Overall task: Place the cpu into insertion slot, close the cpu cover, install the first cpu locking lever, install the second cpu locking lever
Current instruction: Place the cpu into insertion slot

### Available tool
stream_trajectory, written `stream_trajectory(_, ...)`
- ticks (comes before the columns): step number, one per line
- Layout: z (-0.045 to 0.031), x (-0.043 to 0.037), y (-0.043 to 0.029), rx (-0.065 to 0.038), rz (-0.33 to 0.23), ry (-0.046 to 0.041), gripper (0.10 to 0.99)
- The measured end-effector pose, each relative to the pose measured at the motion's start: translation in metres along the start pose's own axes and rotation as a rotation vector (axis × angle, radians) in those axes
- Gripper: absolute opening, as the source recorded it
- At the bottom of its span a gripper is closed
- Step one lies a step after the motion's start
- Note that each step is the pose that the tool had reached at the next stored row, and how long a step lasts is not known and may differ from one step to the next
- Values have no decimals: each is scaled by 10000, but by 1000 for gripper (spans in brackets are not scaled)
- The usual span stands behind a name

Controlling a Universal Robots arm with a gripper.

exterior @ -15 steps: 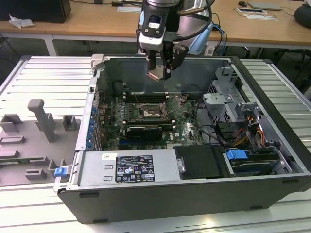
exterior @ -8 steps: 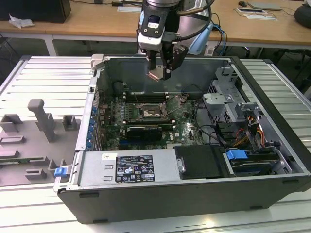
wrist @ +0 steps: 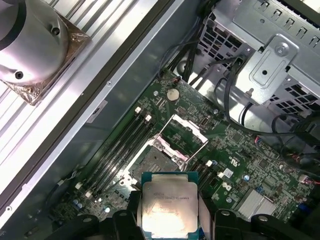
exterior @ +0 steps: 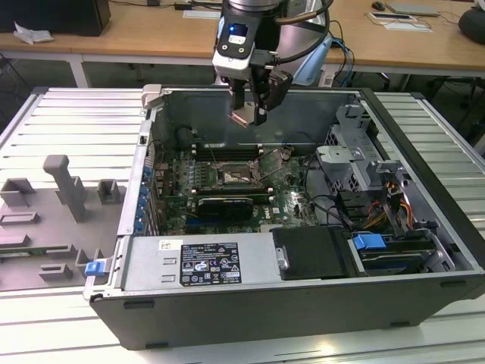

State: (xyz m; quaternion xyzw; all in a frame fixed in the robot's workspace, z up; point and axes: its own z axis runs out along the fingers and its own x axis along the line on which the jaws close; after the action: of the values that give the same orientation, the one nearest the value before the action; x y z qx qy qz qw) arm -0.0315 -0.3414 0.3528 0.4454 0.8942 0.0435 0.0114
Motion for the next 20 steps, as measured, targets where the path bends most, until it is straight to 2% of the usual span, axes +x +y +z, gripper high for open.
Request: stream_trajectory(20, 8, 0, -1, -16, 829, -74, 537)
